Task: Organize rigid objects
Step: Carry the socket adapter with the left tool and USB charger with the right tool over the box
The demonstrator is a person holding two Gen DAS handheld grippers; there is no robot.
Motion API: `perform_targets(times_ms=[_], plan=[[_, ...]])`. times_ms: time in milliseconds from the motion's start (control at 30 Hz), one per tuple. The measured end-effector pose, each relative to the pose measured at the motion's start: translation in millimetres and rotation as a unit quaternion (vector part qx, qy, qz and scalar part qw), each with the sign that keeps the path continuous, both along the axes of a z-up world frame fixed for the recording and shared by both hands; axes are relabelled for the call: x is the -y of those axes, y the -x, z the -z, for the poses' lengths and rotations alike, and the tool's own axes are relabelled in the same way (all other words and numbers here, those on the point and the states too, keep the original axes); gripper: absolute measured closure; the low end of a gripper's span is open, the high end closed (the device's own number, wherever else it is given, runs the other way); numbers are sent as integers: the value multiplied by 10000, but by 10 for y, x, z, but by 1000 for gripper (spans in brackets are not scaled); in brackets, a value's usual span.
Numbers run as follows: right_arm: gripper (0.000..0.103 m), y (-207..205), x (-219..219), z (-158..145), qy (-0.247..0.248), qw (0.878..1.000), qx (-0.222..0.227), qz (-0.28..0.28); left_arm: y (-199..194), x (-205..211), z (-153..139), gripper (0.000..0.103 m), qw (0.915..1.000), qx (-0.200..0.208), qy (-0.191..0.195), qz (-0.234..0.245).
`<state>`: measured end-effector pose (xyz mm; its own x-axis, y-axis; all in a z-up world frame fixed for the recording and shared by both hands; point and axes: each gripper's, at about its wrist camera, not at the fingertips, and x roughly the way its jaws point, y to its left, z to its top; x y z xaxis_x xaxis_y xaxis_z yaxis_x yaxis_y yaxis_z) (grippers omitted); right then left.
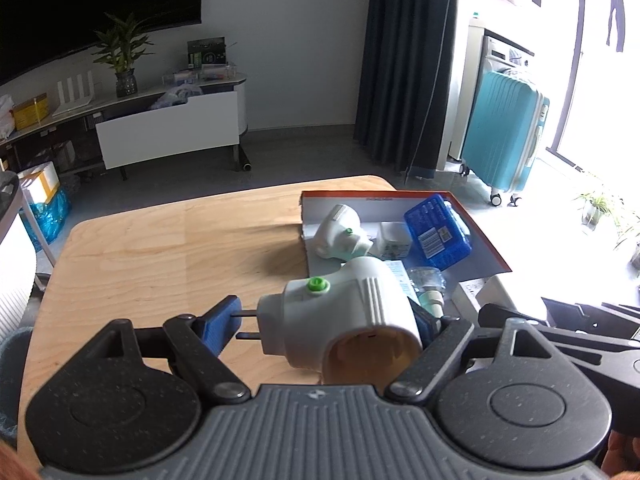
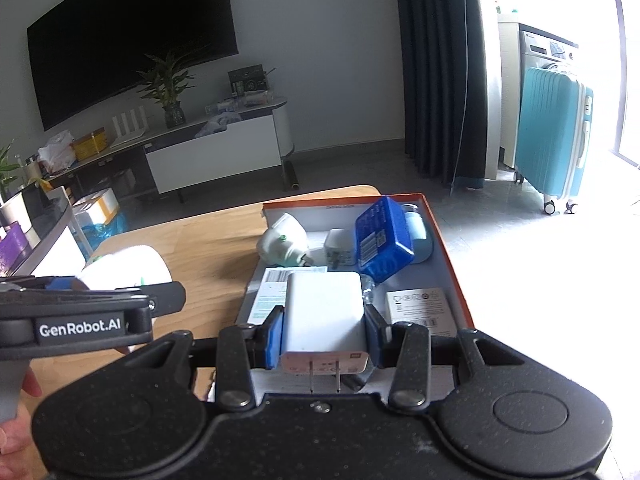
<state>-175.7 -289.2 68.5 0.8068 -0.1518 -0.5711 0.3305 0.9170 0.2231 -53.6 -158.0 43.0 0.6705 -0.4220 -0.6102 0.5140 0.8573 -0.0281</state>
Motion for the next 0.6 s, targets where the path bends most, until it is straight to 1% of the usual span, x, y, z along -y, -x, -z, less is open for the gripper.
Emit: perform_targets(times_ms=[600], plan=[[53, 98, 324, -10, -16, 9992, 32, 406, 3, 271, -7, 18, 9996, -43, 2, 269]])
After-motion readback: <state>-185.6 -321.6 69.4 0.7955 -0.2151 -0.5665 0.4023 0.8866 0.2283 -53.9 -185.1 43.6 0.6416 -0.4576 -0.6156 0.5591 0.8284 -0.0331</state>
